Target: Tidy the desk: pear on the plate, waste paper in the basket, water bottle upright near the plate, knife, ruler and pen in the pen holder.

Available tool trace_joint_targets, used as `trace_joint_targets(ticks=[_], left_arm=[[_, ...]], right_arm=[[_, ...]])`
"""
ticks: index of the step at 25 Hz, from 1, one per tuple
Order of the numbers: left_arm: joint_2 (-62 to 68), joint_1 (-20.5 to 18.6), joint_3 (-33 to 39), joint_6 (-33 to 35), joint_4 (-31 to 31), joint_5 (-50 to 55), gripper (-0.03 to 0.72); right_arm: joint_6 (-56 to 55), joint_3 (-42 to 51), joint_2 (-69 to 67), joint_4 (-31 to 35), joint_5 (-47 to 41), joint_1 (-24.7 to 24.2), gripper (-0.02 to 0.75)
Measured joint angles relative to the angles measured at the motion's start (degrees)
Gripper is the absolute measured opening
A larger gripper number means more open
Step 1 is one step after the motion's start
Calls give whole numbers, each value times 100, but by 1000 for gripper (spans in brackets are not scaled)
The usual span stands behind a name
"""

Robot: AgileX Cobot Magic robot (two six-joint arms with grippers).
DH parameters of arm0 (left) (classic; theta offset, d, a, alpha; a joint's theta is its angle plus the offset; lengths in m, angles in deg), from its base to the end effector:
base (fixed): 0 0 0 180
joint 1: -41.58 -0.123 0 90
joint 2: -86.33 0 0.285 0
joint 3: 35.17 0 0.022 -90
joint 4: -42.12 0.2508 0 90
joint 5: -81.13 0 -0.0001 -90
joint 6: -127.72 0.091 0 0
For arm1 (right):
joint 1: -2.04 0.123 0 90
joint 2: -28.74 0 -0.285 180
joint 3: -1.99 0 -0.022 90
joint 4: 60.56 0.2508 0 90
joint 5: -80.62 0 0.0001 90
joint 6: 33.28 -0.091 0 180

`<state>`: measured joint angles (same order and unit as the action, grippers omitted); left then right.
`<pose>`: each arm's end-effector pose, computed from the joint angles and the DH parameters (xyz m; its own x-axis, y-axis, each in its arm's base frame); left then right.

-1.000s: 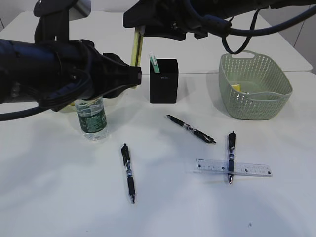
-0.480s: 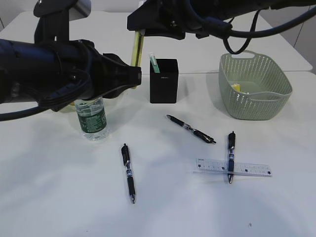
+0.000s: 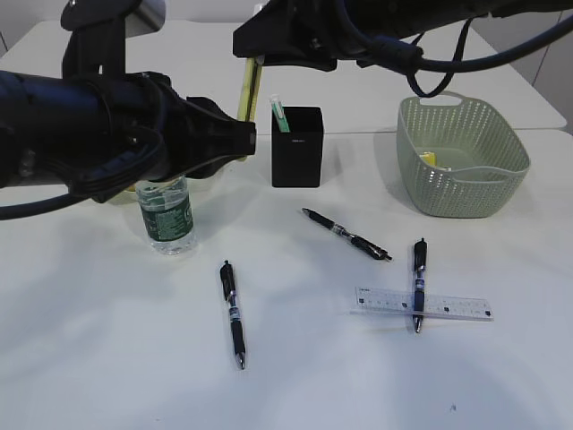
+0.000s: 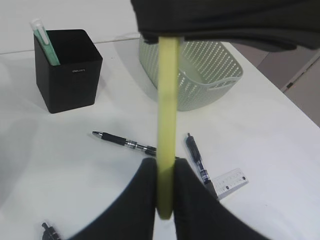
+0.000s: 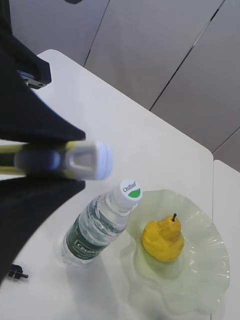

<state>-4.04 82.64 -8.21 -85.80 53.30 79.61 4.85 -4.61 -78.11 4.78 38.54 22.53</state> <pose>0.2370 -0.2070 0.2767 -0.5469 -0.0278 -0.8368 0.4892 0.8005 -0.3463 0.3508 0.1903 0.3357 -0.7156 0.0240 -0.6981 -0.5548 0.5877 0.5889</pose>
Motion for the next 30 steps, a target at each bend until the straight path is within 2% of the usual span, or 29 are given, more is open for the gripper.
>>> trace_joint_targets(ticks=[4,10,14,18,30], left_arm=[[0,0,0,0,10,4,94],[0,0,0,0,32,18,327],[0,0,0,0,43,18,403],[0,-22,0,0,43,18,426],[0,-44,0,0,43,152,433]], right_arm=[[2,0,0,53,0,0,134],[-20,0,0,134,-19,0,134],[-32,0,0,134,-32,0,134],[-32,0,0,134,-32,0,134],[-32,0,0,138,-32,0,134]])
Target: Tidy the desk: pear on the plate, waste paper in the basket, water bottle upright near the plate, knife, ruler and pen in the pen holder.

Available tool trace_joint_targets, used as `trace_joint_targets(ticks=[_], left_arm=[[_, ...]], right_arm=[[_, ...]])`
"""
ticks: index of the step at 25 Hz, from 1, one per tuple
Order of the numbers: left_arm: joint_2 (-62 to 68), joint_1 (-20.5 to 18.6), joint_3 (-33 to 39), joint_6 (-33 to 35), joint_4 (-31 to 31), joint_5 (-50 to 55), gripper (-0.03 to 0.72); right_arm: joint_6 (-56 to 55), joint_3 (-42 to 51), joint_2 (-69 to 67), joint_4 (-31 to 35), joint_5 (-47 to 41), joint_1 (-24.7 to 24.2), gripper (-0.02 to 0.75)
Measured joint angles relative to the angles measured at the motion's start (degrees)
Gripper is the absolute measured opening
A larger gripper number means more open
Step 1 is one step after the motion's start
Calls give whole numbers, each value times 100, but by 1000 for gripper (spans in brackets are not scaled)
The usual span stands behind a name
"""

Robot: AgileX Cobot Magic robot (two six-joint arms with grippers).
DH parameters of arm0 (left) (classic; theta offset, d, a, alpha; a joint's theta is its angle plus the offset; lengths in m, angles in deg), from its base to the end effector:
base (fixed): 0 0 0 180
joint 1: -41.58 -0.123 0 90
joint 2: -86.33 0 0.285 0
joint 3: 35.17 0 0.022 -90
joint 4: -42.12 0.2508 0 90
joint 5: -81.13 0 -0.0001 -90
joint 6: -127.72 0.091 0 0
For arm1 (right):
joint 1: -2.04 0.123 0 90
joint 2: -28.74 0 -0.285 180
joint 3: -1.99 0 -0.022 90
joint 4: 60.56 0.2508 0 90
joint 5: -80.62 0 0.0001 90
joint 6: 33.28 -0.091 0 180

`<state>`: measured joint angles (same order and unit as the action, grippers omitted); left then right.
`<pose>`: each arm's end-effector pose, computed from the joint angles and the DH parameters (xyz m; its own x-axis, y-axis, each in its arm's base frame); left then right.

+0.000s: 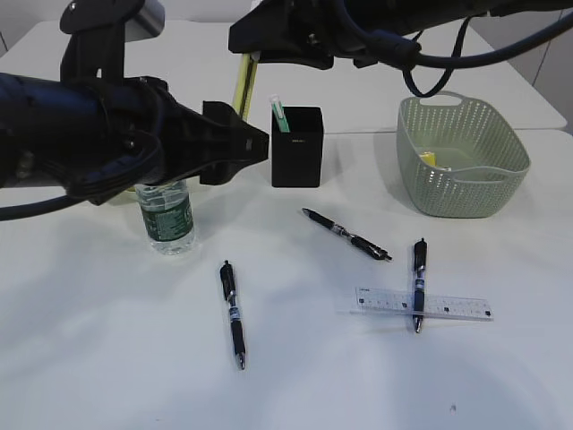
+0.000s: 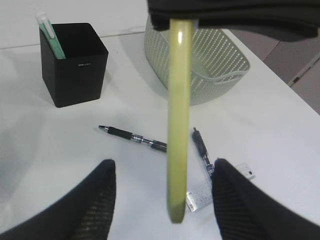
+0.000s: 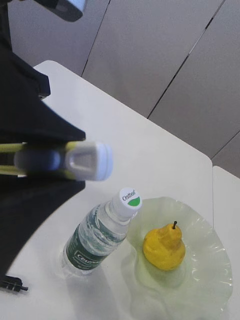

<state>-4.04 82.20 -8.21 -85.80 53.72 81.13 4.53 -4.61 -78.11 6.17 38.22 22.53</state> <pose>0.2381 -0.2042 0.2746 -0.5582 -0.0130 -0.8296 0.4771 0.8130 -0.3338 0.3503 0.1912 0.3370 -0.7262 0.0422 -0.6862 -0.5447 0.5736 0.6118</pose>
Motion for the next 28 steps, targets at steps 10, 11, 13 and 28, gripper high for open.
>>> trace_joint_targets(ticks=[10,11,13,28], left_arm=[[-282,-421,0,4,148,247,434],[-321,-480,0,4,157,309,434],[-383,-605,0,4,171,386,434],[-528,-1055,0,4,266,838,434]], right_arm=[[0,0,0,73,110,0,133],[0,0,0,83,134,0,133],[0,0,0,83,164,0,132],[0,0,0,114,257,0,132]])
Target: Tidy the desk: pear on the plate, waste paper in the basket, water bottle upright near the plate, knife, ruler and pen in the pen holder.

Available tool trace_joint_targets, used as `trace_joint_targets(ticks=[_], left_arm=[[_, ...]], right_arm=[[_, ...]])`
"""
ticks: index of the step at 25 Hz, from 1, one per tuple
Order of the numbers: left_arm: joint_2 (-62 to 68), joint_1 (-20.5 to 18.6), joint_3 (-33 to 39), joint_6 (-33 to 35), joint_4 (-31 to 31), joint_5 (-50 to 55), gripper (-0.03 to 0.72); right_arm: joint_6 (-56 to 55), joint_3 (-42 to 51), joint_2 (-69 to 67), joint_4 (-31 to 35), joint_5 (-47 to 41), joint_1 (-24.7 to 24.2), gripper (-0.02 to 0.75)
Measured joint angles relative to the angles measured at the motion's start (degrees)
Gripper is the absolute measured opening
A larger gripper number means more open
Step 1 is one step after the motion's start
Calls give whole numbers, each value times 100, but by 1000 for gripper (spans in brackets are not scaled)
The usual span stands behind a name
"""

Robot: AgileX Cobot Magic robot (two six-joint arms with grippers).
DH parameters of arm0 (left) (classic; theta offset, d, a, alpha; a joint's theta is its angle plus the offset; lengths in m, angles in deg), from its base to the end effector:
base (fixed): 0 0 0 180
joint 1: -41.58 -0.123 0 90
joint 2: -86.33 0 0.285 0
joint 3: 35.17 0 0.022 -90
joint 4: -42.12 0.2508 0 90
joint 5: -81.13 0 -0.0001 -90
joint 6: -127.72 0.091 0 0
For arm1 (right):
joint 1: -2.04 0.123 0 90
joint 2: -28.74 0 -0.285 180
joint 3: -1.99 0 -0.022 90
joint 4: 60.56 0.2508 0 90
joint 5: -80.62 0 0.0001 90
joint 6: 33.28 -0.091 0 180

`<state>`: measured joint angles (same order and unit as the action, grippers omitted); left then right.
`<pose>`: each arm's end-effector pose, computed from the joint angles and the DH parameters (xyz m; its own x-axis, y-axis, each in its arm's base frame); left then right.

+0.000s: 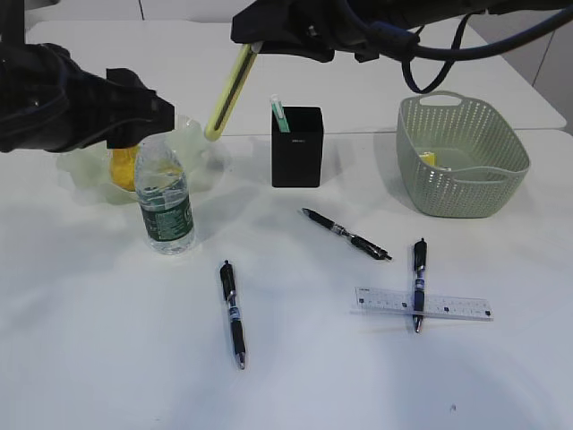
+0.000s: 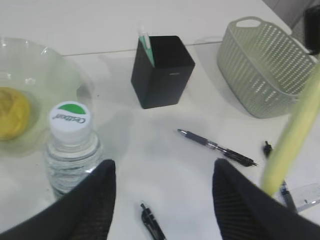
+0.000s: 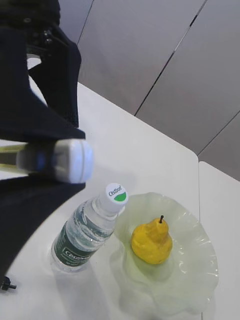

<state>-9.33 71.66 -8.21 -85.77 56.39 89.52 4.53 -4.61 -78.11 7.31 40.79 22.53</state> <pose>0.2549 -0.1439 0.2912 -0.5583 -0.0596 -0.8275 0.3060 0.9123 -0.2721 0.3540 0.1900 0.3387 -0.7151 0.0862 -0.6937 -0.5264 0.5866 0.6155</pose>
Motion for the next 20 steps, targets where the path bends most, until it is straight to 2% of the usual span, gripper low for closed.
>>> trace_joint_targets(ticks=[14,20], left_arm=[[-98,-1577,22,0,12,499,434],[-101,-2184,316,0,12,701,433]], right_arm=[[0,0,0,5,172,0,132],[10,0,0,-30,304,-12,132]])
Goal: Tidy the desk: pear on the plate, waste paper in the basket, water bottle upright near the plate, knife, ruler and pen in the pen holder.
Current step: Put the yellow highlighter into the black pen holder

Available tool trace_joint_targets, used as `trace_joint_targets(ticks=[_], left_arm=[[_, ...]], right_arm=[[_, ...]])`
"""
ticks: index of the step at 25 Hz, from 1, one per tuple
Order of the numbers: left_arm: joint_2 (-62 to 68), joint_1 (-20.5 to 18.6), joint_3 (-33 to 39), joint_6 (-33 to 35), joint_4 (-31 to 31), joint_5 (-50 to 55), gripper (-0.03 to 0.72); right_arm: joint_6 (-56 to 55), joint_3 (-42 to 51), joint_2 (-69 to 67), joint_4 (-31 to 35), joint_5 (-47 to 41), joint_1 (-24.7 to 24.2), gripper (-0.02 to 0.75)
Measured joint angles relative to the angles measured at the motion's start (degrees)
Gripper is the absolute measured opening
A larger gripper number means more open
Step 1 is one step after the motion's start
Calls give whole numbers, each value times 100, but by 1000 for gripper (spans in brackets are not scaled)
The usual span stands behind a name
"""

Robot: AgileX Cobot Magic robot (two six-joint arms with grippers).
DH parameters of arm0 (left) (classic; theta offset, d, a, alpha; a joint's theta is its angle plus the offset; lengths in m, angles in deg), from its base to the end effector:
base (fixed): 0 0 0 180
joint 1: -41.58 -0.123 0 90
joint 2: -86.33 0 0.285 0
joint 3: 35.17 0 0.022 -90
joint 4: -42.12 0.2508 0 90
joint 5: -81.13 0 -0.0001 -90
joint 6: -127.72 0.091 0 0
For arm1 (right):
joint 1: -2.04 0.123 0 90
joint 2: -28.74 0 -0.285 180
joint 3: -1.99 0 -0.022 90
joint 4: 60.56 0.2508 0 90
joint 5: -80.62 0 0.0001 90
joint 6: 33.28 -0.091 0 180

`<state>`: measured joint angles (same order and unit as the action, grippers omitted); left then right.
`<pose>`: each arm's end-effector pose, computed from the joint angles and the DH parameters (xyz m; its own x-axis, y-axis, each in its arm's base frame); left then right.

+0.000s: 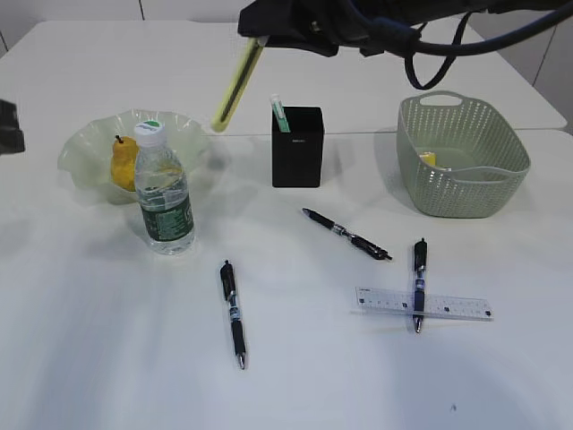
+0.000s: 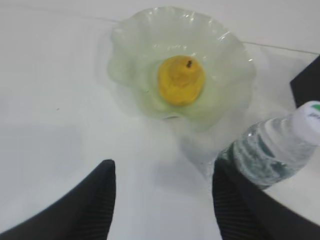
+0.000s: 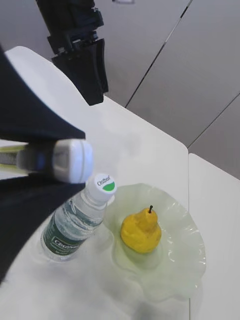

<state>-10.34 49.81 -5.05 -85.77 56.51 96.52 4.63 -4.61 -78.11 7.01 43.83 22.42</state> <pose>0.2749 -0.0337 0.2700 -0.6096 -0.2500 -0.7523 -0.1197 0.9671 -0.2243 0.3586 0.1870 0.3393 -0.6926 0.1157 -0.7120 -0.5123 0.6160 0.5984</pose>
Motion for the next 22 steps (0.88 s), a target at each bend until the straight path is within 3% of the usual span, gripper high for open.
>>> trace_joint_targets(ticks=[4,13,22], left_arm=[[-13,-274,246,0,30,478,414],[-54,-295,268,568,219,1623,384],[-63,-295,268,2087,-720,2397,384]], right_arm=[[12,0,0,-12,176,-121,132],[45,0,0,-12,543,-645,132],[410,0,-20,-87,1180,-709,132]])
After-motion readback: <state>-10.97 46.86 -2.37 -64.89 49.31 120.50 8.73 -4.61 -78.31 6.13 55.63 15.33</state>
